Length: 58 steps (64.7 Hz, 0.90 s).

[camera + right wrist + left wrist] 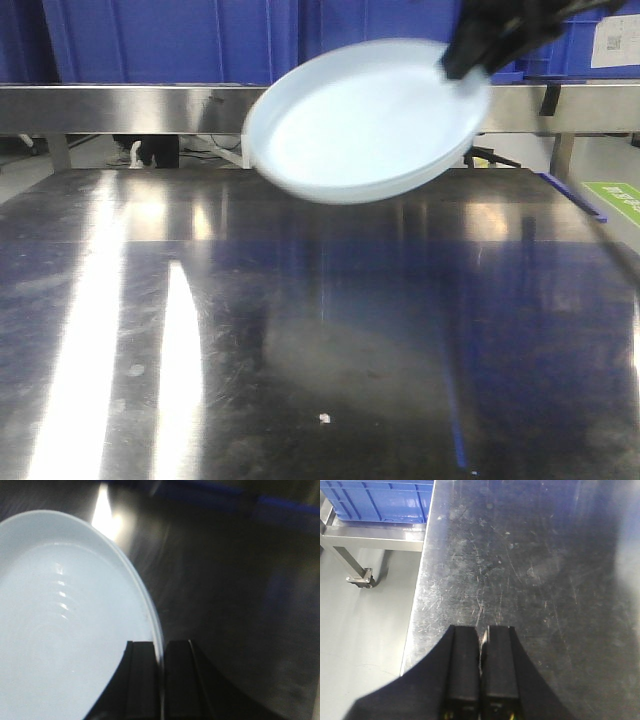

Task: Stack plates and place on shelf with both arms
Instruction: 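Grip the stacked plates with the right gripper and lift them off the table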

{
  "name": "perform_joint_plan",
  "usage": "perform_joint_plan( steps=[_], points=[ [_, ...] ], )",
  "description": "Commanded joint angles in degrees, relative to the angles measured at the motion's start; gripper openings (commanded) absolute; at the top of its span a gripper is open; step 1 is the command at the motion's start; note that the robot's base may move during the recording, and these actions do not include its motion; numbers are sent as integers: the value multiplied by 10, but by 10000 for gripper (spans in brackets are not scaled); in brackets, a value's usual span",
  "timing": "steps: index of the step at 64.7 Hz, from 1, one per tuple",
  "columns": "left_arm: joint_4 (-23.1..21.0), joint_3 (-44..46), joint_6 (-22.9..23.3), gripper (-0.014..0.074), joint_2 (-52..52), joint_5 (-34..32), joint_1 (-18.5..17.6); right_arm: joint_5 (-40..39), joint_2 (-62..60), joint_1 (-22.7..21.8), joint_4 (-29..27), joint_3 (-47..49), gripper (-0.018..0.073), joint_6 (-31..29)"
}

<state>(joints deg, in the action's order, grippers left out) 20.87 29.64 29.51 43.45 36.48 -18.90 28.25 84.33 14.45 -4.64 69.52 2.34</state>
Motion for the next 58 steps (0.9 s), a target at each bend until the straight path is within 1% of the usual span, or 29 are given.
perform_joint_plan(
  steps=[1, 9, 14, 28, 40, 49, 58],
  points=[
    [9, 16, 1, 97, -2, -32, -4, -72, -92, -37, 1, -38, 56, -4],
    [9, 16, 1, 97, -2, -32, -4, -115, -191, -94, 1, -136, 56, -4],
    [9, 16, 1, 97, -2, -32, -4, -128, -251, -120, 1, -192, 56, -4],
    [9, 16, 1, 97, -2, -32, -4, -131, -412, -178, 1, -342, 56, -4],
    [9, 16, 1, 97, -2, -32, -4, -131, -507, -187, 1, -427, 56, -4],
    [9, 16, 1, 97, -2, -32, -4, -131, -542, -187, 1, -443, 56, -4],
    [9, 16, 1, 97, -2, -32, -4, -133, -550, -187, 1, -443, 56, -4]
  ],
)
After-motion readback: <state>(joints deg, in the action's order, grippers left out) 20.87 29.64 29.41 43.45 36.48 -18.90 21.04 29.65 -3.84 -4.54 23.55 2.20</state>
